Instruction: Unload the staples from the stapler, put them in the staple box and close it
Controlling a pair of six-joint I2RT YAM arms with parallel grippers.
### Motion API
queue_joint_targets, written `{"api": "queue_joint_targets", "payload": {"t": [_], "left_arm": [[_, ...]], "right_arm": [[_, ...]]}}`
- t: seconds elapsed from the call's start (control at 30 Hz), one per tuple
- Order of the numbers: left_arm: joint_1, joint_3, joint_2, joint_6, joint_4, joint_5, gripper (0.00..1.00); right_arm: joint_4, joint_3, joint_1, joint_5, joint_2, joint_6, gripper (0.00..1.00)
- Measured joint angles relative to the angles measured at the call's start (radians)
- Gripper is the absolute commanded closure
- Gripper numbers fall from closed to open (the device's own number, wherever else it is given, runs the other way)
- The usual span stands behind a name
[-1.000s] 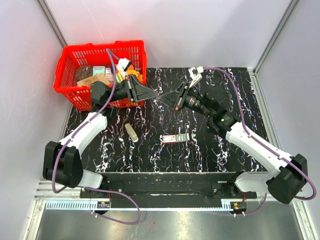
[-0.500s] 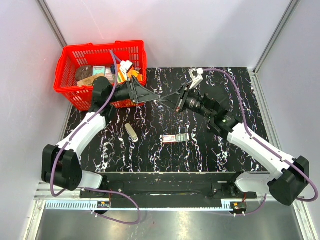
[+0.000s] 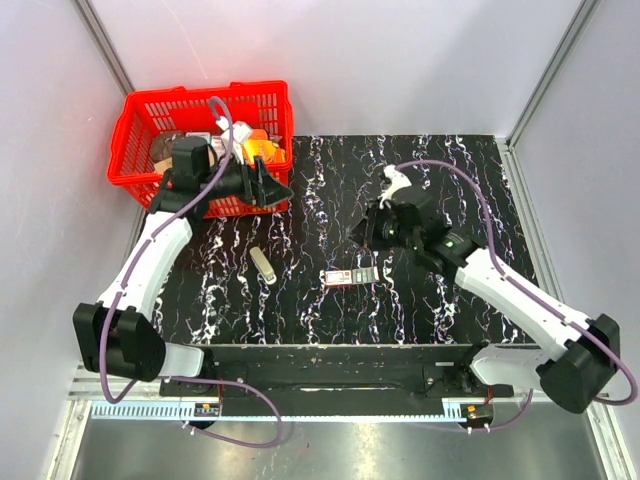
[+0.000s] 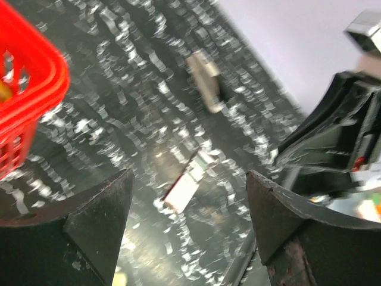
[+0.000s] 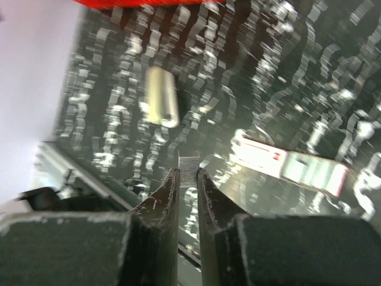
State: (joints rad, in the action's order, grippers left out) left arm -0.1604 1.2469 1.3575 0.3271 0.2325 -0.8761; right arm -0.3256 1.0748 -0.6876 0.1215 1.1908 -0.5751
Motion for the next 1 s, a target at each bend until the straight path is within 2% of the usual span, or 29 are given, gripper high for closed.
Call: {"api": "queue_joint_targets", "payload": {"t": [0.17, 0.37, 0.7, 1.0], "left_arm": [[-0.032, -0.080, -0.031, -0.292, 0.194, 0.172, 0.22], [-0.098, -0.193, -0.076, -0.462, 0.295, 0.306, 0.24], [-0.177, -0.211, -0.096, -0.521, 0.316, 0.369, 0.25], [-0.214, -0.223, -0.111, -0.522, 0.320, 0.389, 0.26]], "right_arm": [[-0.119, -0.051, 0.000, -0.104, 0.092, 0.024, 0.94], [-0.179, -0.085, 0.000, -0.166, 0.183, 0.035, 0.94], [-0.173, -0.085, 0.000, -0.211, 0.320, 0.066, 0.95], [-0.156, -0.086, 0.000, -0.235, 0.367, 0.109, 0.93]]}}
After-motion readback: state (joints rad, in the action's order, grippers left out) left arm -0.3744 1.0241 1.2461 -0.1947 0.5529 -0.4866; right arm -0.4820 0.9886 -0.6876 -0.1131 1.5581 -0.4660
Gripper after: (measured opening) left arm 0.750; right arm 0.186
